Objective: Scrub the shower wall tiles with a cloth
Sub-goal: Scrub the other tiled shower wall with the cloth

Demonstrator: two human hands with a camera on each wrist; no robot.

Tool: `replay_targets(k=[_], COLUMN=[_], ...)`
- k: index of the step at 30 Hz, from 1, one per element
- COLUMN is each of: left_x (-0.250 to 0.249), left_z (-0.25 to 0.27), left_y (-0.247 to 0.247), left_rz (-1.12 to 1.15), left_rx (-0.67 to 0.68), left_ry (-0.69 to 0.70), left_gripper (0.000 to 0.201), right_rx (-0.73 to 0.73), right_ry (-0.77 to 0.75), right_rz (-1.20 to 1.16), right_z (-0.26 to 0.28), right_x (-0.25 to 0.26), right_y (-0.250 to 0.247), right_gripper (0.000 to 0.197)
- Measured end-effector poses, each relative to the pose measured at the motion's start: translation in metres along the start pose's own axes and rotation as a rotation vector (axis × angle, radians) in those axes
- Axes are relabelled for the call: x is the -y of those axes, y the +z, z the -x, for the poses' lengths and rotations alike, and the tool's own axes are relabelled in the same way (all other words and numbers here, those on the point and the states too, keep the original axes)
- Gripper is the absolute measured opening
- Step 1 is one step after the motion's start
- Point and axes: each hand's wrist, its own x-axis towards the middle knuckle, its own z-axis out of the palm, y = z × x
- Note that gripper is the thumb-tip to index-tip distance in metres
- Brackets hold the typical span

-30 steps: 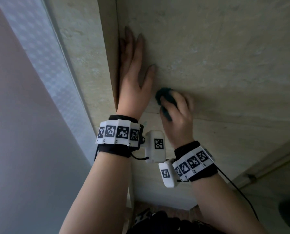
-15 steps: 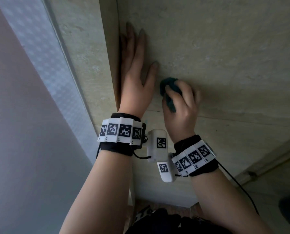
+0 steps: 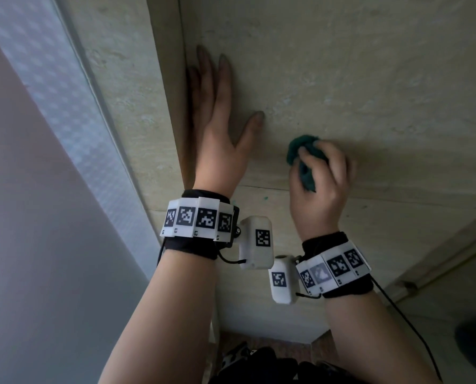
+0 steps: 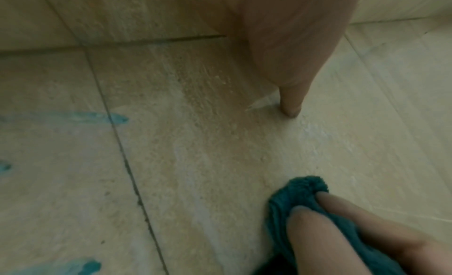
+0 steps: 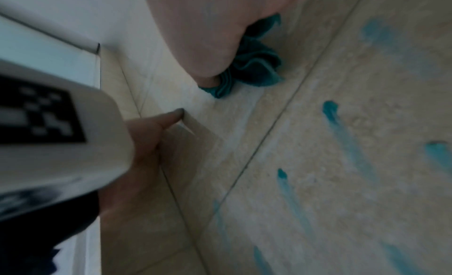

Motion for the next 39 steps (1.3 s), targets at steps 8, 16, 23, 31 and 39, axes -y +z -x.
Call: replay_targets(k=[8, 16, 23, 31, 39], left_x=[-0.005, -0.018, -0.03, -0.035, -0.05], left_z=[0.001, 0.011, 0.014, 0.019, 0.023], left_y=[0.006, 0.027, 0.043, 0.054, 0.067], left_rz=[0.015, -0.01, -0.027, -0.058, -0.059], left_rx=[-0.031, -0.062, -0.085, -0.078, -0.071], left_ry=[-0.044, -0.04, -0.024, 0.001, -0.005], left_gripper=[0.076, 0.078, 0.084, 0.084, 0.088], right_rx=[0.281, -0.135, 0.302, -0.173, 0.191], right_ry=[-0.136, 0.078, -0.155, 0.171, -0.01], right_rz=[0.023, 0.058, 0.061, 0.06, 0.102], right_z=[0.058, -0.003, 0.053, -0.006, 0.05], right_x=[-0.006, -0.025, -0.025, -0.046, -0.046], right_y=[0.009, -0.021, -0.009, -0.043, -0.032], right_gripper=[0.018, 0.006, 0.016, 0.001, 0.005])
